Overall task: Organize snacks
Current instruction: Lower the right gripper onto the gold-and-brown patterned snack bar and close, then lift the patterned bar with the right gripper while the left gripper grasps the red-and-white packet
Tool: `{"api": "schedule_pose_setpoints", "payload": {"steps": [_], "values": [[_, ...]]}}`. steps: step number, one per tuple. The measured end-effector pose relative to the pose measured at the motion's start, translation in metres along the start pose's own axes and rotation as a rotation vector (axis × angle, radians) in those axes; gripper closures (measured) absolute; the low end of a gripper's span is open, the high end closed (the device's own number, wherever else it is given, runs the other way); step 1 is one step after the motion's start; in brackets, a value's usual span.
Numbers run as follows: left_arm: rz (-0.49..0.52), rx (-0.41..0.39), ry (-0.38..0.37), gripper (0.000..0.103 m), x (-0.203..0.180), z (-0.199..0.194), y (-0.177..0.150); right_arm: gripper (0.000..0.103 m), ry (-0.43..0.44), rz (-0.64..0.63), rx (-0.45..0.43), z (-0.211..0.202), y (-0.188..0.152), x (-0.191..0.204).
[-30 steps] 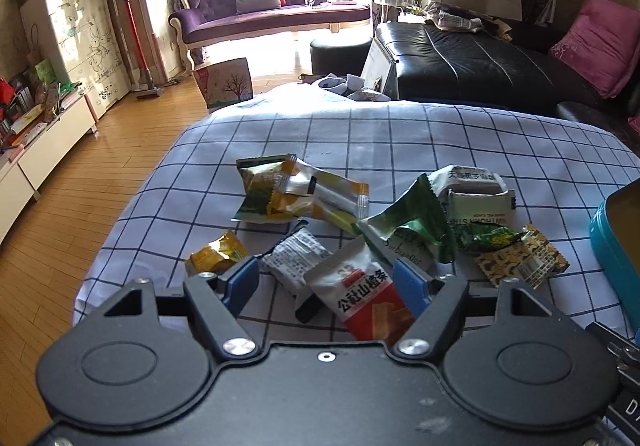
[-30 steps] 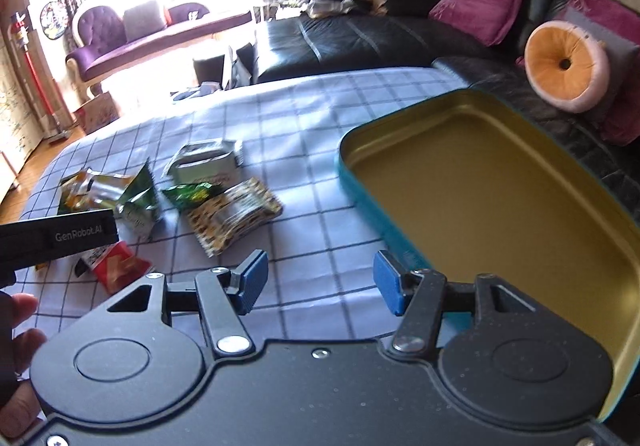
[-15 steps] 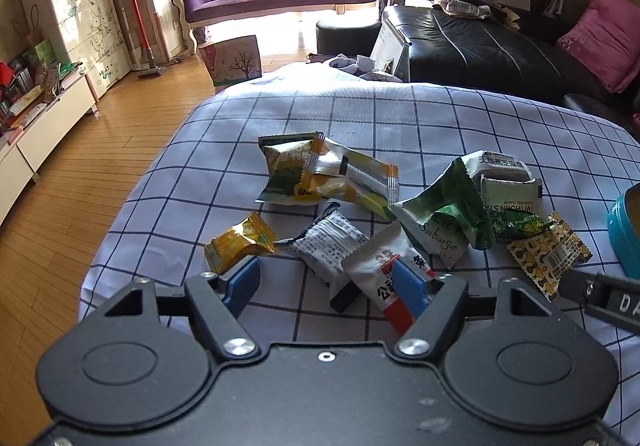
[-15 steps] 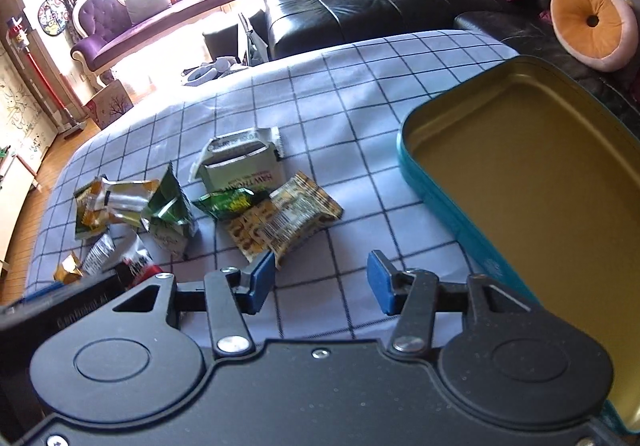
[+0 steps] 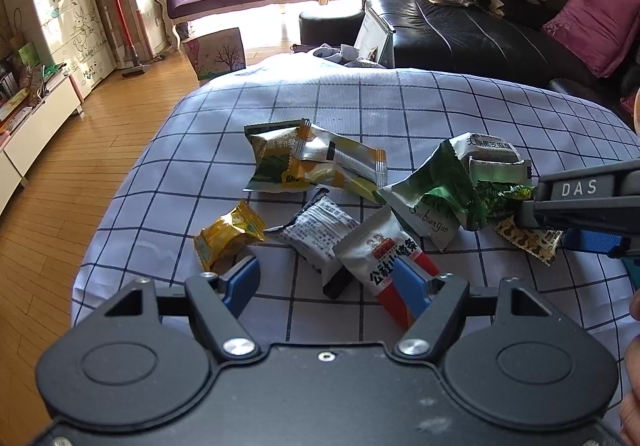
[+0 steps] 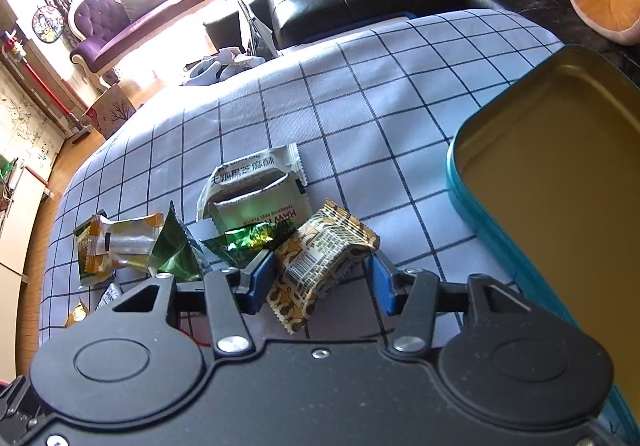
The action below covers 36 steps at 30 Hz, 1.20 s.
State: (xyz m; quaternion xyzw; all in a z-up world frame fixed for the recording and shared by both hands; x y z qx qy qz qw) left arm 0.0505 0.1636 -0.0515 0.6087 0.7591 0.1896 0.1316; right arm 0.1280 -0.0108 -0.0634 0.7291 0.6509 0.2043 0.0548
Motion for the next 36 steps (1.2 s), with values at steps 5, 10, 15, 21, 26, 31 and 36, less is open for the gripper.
{"api": "schedule_pose_setpoints", "payload": {"steps": [5, 10, 15, 21, 26, 31, 36], "values": [[0.017, 0.0, -0.01, 0.025, 0.002, -0.001, -0.004, 0.045, 0.0, -0.016, -0.027, 0.002, 0.006, 0.005], [0.035, -0.006, -0.013, 0.026, 0.003, -0.003, -0.006, 0.044, -0.018, -0.018, -0.046, 0.004, 0.008, 0.01], [0.052, -0.01, -0.015, 0.025, 0.003, -0.004, -0.007, 0.049, -0.043, -0.062, -0.042, 0.004, 0.007, 0.012], [0.055, -0.006, -0.021, 0.026, 0.004, -0.004, -0.007, 0.052, 0.005, -0.151, 0.058, -0.007, -0.01, 0.001], [0.054, -0.001, -0.023, 0.026, 0.005, -0.004, -0.007, 0.05, -0.018, -0.24, 0.126, -0.017, -0.022, -0.002], [0.038, 0.008, -0.036, 0.026, 0.007, -0.003, -0.005, 0.05, -0.092, -0.162, 0.049, -0.033, -0.019, -0.009], [0.032, 0.013, -0.047, 0.026, 0.007, -0.003, -0.004, 0.05, -0.124, -0.082, 0.027, -0.033, -0.019, -0.014]]}}
Point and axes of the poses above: each gripper's, at about its wrist camera, not at the fingertips, and z roughly the way its jaws point, x to its left, y to its top, the point moved 5 cm from there along z, roughly the way its jaws point, and after that the axes turned 14 degrees about x, right-handed, at the moved point
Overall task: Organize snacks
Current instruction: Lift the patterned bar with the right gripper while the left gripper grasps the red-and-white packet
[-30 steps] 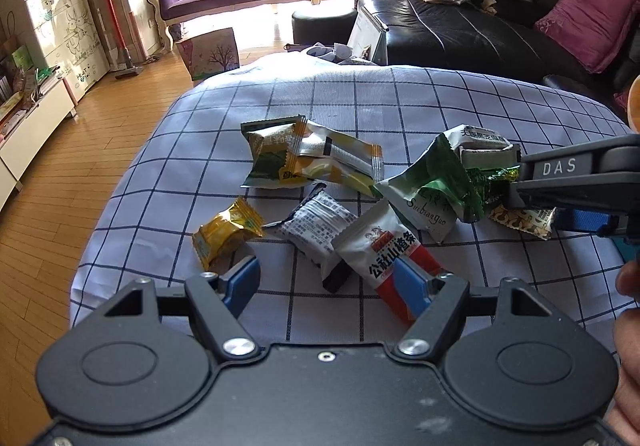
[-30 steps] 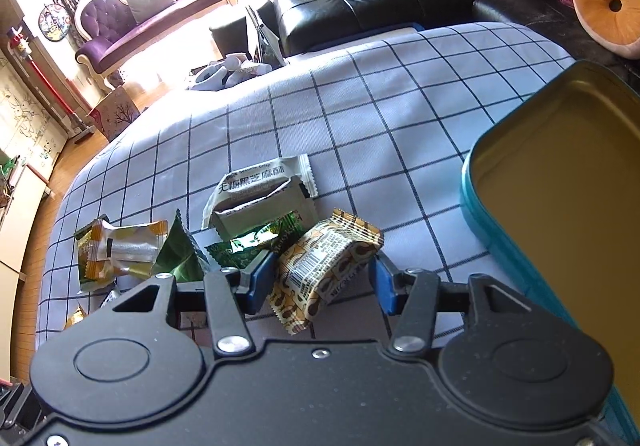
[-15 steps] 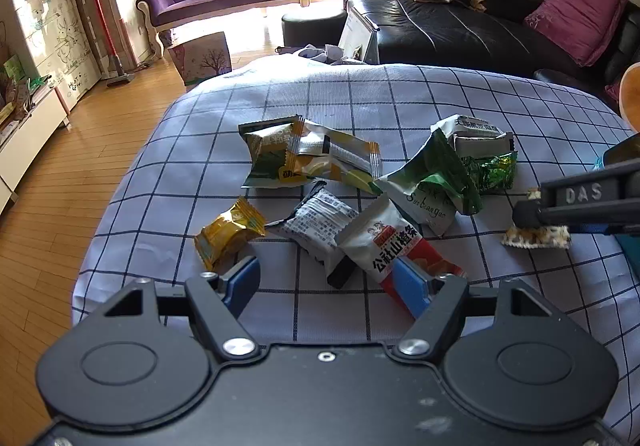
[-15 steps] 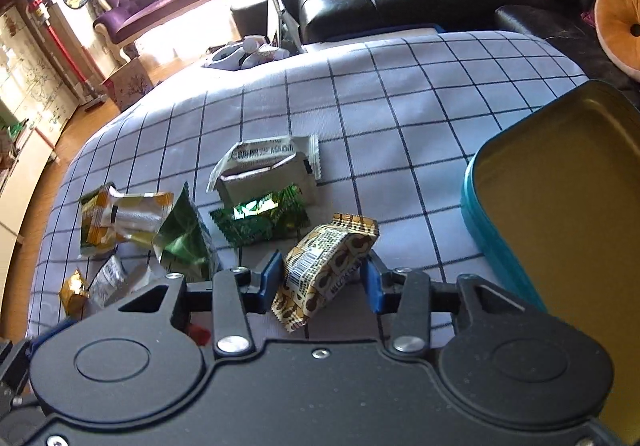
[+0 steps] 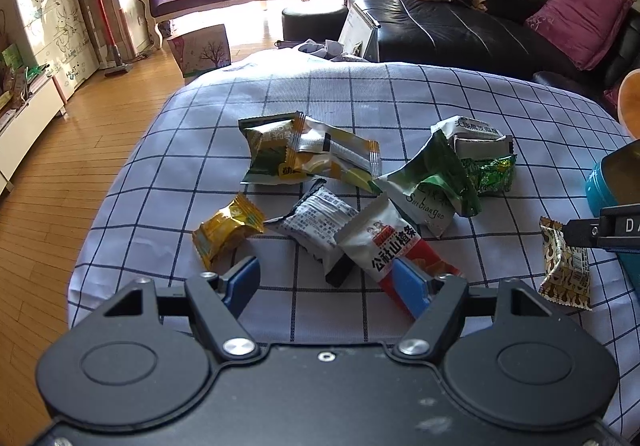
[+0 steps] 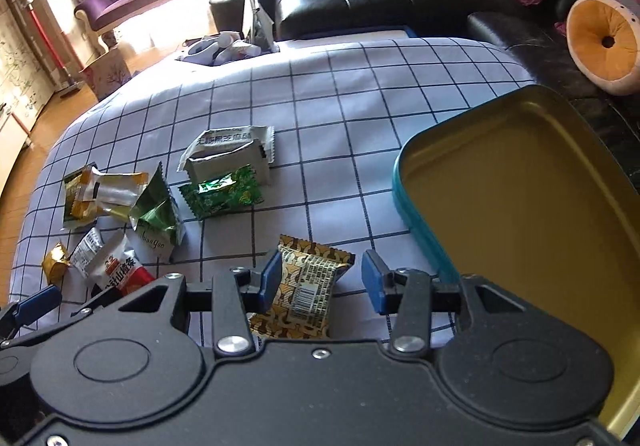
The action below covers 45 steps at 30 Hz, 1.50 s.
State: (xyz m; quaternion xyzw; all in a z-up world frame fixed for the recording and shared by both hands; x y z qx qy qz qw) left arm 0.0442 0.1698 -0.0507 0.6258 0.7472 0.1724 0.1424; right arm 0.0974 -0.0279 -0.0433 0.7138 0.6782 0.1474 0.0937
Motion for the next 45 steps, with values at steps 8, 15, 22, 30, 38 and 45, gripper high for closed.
{"api": "schedule_pose_setpoints", "payload": {"steps": [8, 15, 22, 30, 38, 45], "values": [[-0.023, 0.014, -0.044, 0.027, -0.001, 0.0, 0.004, 0.05, 0.025, 0.064, 0.027, 0.009, -0.002, 0.002], [-0.076, 0.022, -0.092, 0.028, 0.0, -0.001, 0.008, 0.05, -0.085, -0.013, 0.045, 0.025, -0.003, 0.014], [-0.124, 0.036, -0.119, 0.028, -0.005, 0.002, 0.012, 0.057, -0.08, -0.05, 0.026, 0.023, -0.006, 0.011], [-0.136, 0.05, -0.094, 0.028, -0.011, 0.009, 0.014, 0.06, 0.025, 0.005, -0.004, 0.01, -0.01, -0.008], [-0.159, 0.052, -0.102, 0.028, -0.023, 0.012, 0.018, 0.06, -0.009, -0.004, -0.055, 0.0, -0.015, -0.013], [-0.169, 0.064, -0.079, 0.028, -0.037, 0.018, 0.019, 0.06, -0.049, -0.044, -0.091, -0.003, -0.017, -0.014]]}}
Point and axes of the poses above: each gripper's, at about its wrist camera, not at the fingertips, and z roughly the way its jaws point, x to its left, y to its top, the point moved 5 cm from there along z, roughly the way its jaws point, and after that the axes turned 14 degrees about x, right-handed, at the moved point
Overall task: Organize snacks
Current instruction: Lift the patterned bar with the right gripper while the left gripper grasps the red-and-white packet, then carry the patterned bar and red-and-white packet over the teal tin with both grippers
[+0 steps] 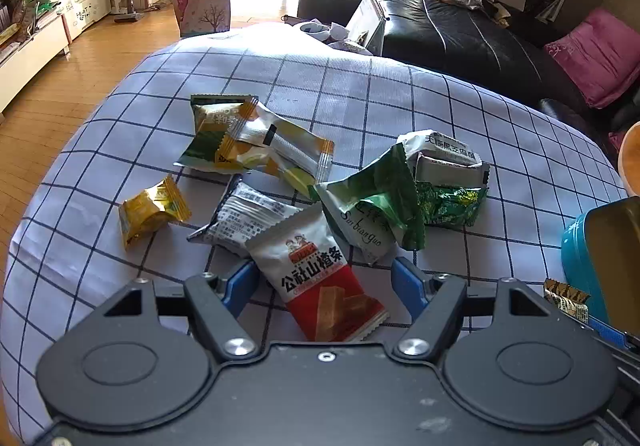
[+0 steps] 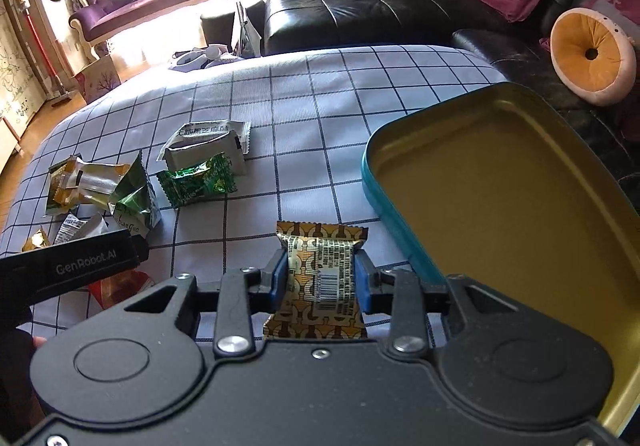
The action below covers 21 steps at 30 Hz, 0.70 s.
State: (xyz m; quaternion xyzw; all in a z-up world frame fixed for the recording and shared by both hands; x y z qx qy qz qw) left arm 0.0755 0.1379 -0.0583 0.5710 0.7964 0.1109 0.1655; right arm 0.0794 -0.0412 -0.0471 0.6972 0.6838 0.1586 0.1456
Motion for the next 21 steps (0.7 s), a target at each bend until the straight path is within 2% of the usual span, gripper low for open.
{"api": "schedule_pose_setpoints", "payload": {"steps": [8, 10, 11, 14, 18, 21], "values": [[0.02, 0.016, 0.043, 0.031, -0.012, 0.006, -0.002, 0.06, 0.006, 0.017, -0.021, -0.006, 0.001, -0.008], [0.041, 0.017, 0.084, 0.041, -0.015, 0.007, -0.003, 0.06, 0.01, 0.023, -0.018, -0.005, 0.001, -0.009], [0.055, 0.012, 0.102, 0.051, -0.017, 0.007, -0.003, 0.06, 0.012, 0.027, -0.018, -0.006, 0.001, -0.01], [0.079, 0.015, 0.07, 0.066, -0.018, 0.005, -0.004, 0.06, 0.009, 0.032, -0.021, -0.005, 0.002, -0.01], [0.052, 0.025, -0.001, 0.069, -0.008, 0.0, -0.002, 0.06, 0.007, 0.029, -0.028, -0.007, 0.002, -0.01], [0.03, 0.021, -0.019, 0.069, 0.001, -0.005, 0.0, 0.06, 0.007, 0.033, -0.032, -0.007, 0.003, -0.011]]}}
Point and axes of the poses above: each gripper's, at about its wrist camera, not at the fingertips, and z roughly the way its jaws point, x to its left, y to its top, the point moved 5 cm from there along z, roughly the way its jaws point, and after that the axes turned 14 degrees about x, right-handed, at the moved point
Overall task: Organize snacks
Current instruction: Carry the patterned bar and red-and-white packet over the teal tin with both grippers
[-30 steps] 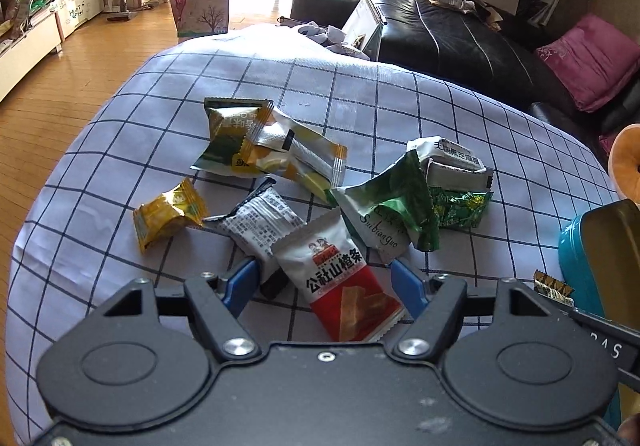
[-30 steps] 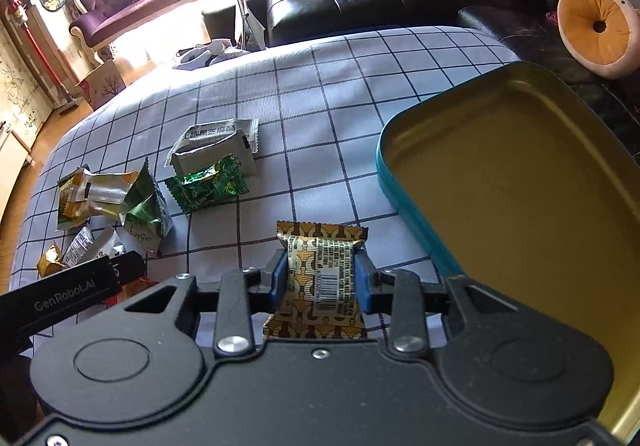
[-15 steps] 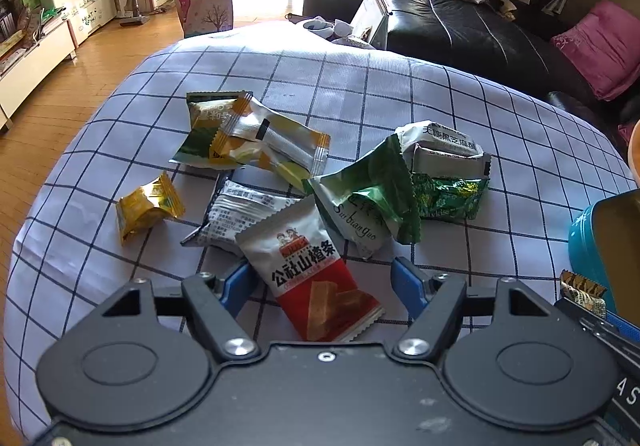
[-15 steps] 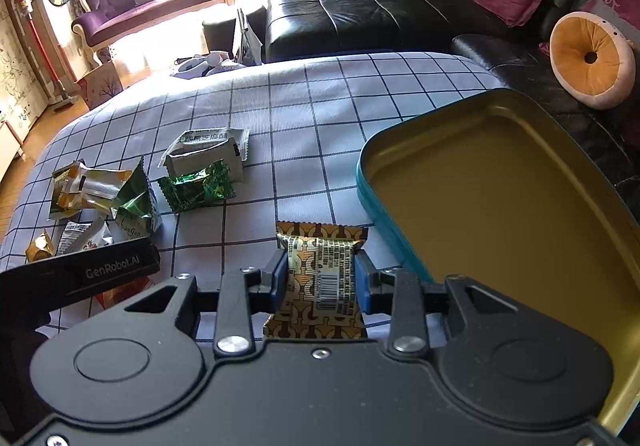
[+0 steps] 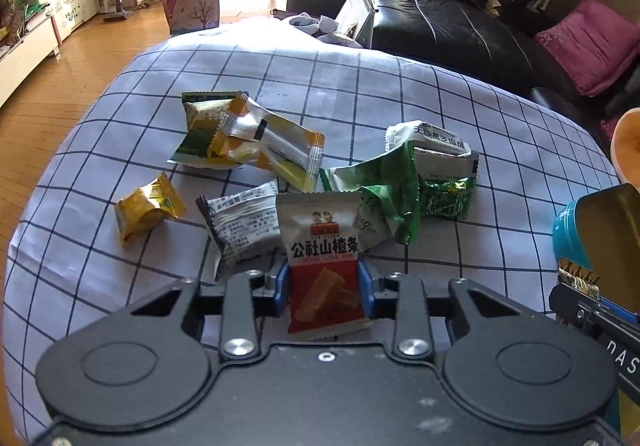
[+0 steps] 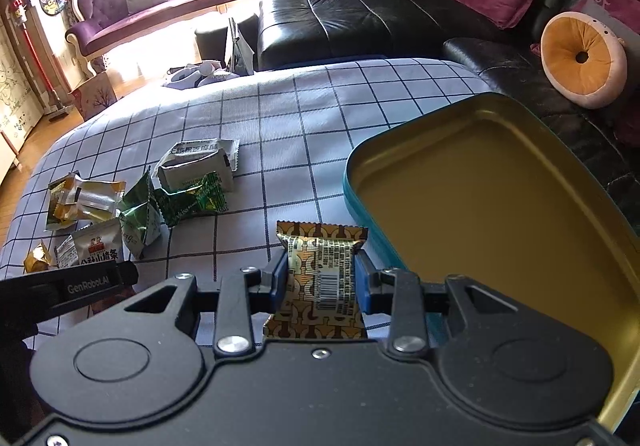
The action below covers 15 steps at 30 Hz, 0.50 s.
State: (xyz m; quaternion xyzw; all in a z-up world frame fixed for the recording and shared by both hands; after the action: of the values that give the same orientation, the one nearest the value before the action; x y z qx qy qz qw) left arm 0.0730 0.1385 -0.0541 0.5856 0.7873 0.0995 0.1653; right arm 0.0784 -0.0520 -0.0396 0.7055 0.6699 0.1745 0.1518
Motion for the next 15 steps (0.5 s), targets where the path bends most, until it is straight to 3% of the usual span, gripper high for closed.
{"api": "schedule_pose_setpoints", "payload": {"steps": [8, 15], "values": [[-0.022, -0.001, -0.038, 0.07, 0.002, -0.018, 0.008, 0.06, 0.028, 0.057, 0.016, -0.009, 0.006, -0.014], [0.109, -0.071, -0.075, 0.07, -0.054, -0.057, 0.016, 0.06, 0.053, 0.193, -0.017, -0.039, 0.016, -0.035]]}}
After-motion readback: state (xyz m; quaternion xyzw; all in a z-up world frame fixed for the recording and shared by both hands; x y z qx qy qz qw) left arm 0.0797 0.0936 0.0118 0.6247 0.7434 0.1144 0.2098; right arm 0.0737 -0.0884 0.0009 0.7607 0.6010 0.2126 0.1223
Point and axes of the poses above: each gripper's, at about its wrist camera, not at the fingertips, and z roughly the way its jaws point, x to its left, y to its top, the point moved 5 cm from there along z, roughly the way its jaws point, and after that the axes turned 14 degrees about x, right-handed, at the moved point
